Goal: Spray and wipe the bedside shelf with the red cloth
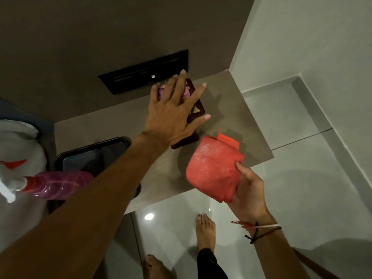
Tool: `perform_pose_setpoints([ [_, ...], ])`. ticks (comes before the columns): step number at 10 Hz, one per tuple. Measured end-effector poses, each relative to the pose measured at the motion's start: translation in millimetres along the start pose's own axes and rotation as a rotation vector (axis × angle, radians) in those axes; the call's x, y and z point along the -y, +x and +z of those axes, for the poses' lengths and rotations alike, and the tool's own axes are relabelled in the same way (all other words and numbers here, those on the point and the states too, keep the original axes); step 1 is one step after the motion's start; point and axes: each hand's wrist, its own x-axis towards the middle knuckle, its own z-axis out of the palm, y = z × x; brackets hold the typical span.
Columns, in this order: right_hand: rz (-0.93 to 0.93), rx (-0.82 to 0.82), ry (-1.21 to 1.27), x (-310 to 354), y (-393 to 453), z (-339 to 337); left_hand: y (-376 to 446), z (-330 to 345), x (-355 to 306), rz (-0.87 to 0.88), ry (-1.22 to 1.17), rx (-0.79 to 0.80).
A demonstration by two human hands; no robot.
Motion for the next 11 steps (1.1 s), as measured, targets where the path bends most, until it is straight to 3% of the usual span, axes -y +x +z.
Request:
perform_pose_setpoints([
  [1,0.002,0.063,-0.064,3.4,-0.5,0.3,-2.3,-4.6,-2.4,-0.015,-0.003,-0.04],
  [2,0.036,0.123,-0.143,-3.7,-2.0,3.4,-37.5,-10.8,-6.5,-0.1,-0.222,-0.303],
  [3,0.09,0.152,-0.151,-19.0,-0.7,18.4,-102.5,-3.7,-9.1,-0.437,-0.665,-0.279],
  [4,0.138,0.191,-0.179,-44.0,11.1,51.4,-158.2,9.5,-0.6,-0.811,-1.392,0.016],
  [5,0.171,0.215,-0.353,-80.3,28.5,98.2,-191.7,26.3,23.9,-0.987,-1.644,0.025],
  [6,0.095,0.222,-0.619,-116.5,48.4,136.3,-204.3,42.8,54.0,-1.237,-1.596,-0.189],
  [7,-0.018,0.207,-0.916,-137.8,66.3,163.7,-207.1,59.3,79.9,-1.345,-1.537,-0.252],
  [8,0.018,0.242,-1.025,-146.2,73.9,175.2,-209.8,67.7,93.2,-1.266,-1.476,-0.114],
  [9,0.047,0.304,-1.118,-144.9,68.7,169.8,-220.0,73.0,92.7,-1.065,-1.232,0.063],
  [11,-0.083,0.264,-1.418,-105.5,3.6,181.0,-228.8,-5.1,87.0,-0.655,-0.711,0.324],
])
